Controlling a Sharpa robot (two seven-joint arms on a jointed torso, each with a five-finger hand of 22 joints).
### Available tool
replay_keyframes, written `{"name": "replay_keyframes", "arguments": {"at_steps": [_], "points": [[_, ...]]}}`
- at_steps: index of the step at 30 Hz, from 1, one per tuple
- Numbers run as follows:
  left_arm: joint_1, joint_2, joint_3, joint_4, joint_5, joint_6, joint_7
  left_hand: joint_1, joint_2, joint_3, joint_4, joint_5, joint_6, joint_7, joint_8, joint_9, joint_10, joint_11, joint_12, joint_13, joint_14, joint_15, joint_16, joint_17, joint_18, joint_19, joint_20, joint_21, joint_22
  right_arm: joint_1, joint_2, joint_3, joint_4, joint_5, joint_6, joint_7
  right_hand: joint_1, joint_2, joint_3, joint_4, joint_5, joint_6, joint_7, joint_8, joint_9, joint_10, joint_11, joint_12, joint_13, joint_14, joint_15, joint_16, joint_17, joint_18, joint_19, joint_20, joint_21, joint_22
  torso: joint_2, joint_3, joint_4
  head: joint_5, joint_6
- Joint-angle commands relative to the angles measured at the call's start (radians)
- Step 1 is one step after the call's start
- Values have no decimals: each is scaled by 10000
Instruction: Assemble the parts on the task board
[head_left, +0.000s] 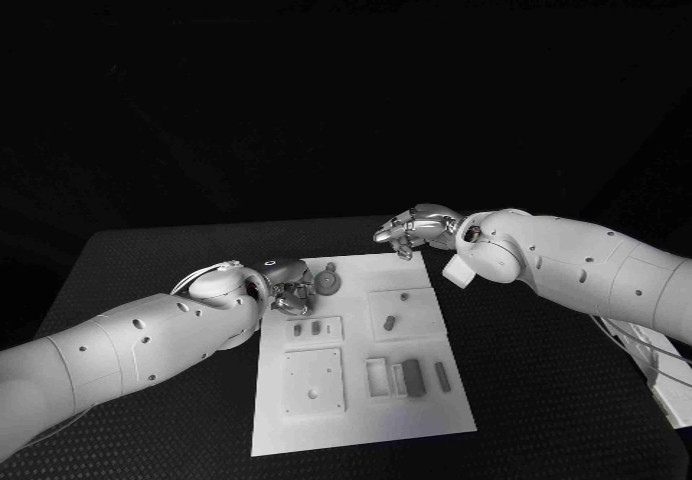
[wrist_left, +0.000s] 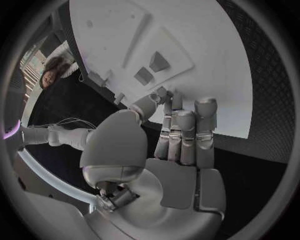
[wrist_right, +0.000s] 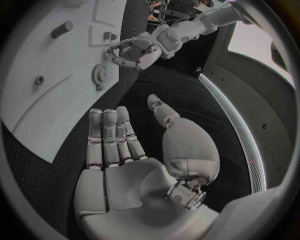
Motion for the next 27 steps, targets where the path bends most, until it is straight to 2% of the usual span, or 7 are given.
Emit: {"name": "replay_keyframes", "arguments": {"at_steps": [1,6,9,20,27], "points": [[-93,64,-103,-23,-200,160,193,254,103,48,-47,66,116,16,72,6,24,-24,42,12,-77,-14,35,-8,1516,-60,10,69,202,-10,9,3,-3,-32,166,119,-11,107,-8,-18,-58,2,66,-17,-13,-75,-7,60,-17,-62,-32,50,-12,125,72,-6,-53,-1,8,-9,-10,2,26],[-96,32,-134,-12,-200,13,272,290,131,76,-62,63,156,7,93,19,47,-30,58,54,-78,-17,44,-9,1507,-60,12,76,201,-13,10,3,0,-32,165,123,-14,105,-10,-17,-58,1,66,-18,-13,-75,-7,61,-18,-62,-32,50,-13,125,72,-6,-53,-1,2,-3,4,-9,-8],[-96,18,-139,-8,-188,-53,314,296,132,80,-67,63,172,1,101,25,67,-36,69,73,-78,-22,47,-10,1505,-59,11,78,201,-14,10,3,7,-32,165,116,-15,106,-10,-17,-58,1,66,-18,-13,-75,-7,61,-18,-62,-32,50,-13,125,72,-6,-54,-1,-3,3,14,-11,17],[-96,10,-145,30,-69,-23,349,272,109,71,-67,62,168,5,96,26,65,-39,69,102,-78,-28,49,-14,1496,-60,9,80,197,-18,5,3,5,-32,159,113,-18,107,-10,-15,-57,0,66,-18,-14,-75,-6,62,-19,-62,-32,50,-14,125,72,-6,-55,0,1,-10,13,-16,36],[-96,-3,-145,8,61,-44,233,206,-75,15,-79,59,-368,192,-221,-110,-153,37,-18,183,-163,46,25,-43,1474,-126,45,62,190,-19,12,3,6,-31,157,113,-18,108,-10,-15,-57,0,66,-18,-14,-75,-6,62,-19,-62,-32,50,-14,125,71,-6,-55,0,1,-4,16,-14,66]]}}
